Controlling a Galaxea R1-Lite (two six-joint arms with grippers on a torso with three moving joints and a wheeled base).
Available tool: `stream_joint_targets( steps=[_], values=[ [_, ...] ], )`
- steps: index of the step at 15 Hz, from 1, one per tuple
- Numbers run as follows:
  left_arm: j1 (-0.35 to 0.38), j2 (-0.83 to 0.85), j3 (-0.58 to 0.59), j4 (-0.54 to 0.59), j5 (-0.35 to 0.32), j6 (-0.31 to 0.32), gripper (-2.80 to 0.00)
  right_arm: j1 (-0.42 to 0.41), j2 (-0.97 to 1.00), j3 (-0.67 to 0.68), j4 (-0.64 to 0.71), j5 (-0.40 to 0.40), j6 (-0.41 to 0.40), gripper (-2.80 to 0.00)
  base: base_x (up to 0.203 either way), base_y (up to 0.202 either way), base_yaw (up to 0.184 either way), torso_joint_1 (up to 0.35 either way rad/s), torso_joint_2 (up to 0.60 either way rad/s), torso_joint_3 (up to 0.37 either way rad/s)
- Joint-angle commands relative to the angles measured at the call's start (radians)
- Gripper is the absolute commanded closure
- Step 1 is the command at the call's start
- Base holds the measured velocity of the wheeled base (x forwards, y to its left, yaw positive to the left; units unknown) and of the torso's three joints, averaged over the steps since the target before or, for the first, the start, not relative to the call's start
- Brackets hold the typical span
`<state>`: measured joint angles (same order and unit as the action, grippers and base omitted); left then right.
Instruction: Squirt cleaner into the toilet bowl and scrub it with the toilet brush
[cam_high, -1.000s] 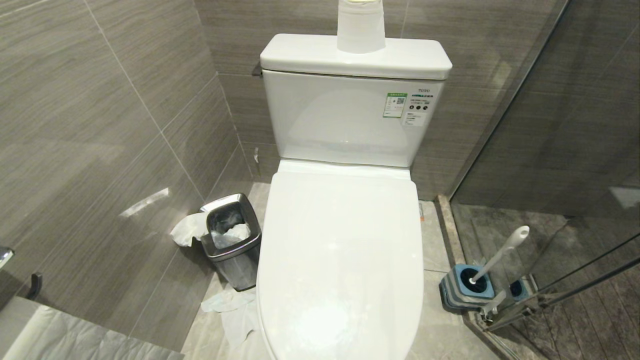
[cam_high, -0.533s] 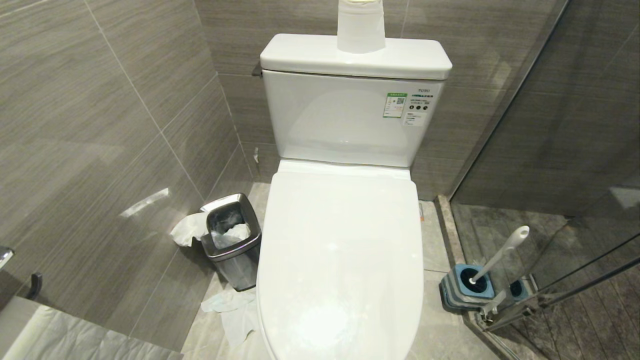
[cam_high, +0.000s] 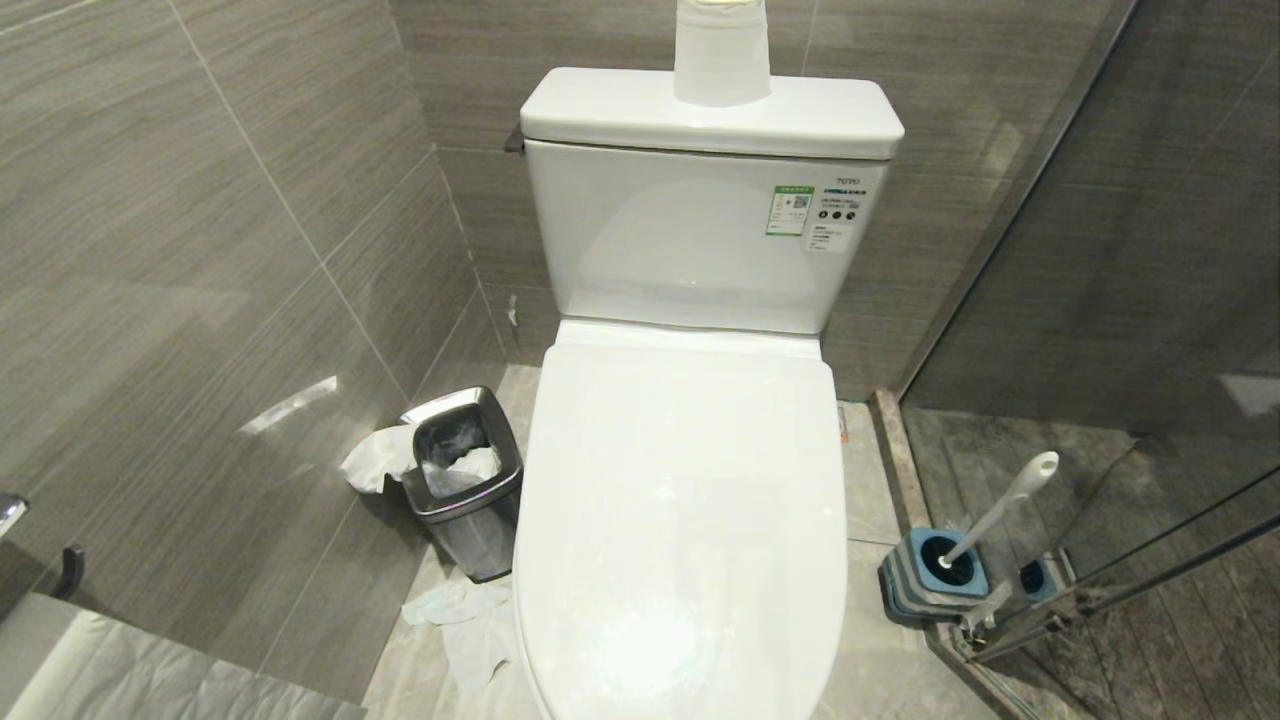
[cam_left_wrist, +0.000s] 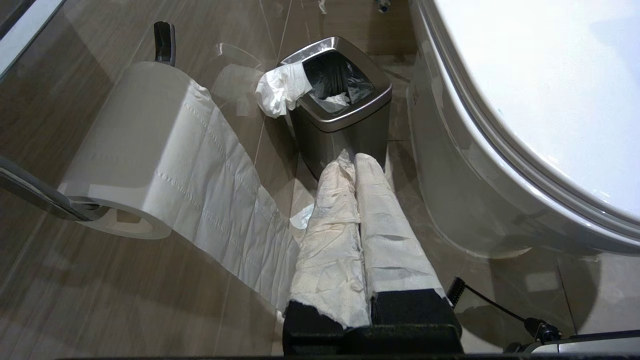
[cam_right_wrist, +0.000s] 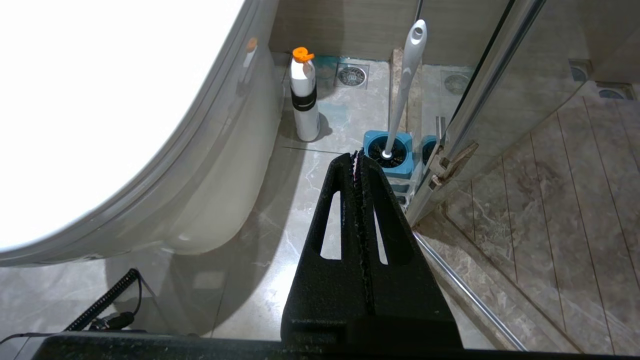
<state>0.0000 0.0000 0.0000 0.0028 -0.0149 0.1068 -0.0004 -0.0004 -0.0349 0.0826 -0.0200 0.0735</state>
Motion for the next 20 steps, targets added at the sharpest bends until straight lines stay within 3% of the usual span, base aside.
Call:
stream_joint_targets(
  steps=[1, 20],
  values=[
    [0.000, 0.002, 0.002, 0.000, 0.000, 0.001, 0.00, 0.000, 0.000, 0.000, 0.000, 0.000, 0.000, 0.00, 0.000, 0.000, 0.000, 0.000, 0.00, 0.000],
    [0.000, -0.001, 0.002, 0.000, 0.002, -0.014, 0.00, 0.000, 0.000, 0.001, 0.000, 0.000, 0.000, 0.00, 0.000, 0.000, 0.000, 0.000, 0.00, 0.000]
  ],
)
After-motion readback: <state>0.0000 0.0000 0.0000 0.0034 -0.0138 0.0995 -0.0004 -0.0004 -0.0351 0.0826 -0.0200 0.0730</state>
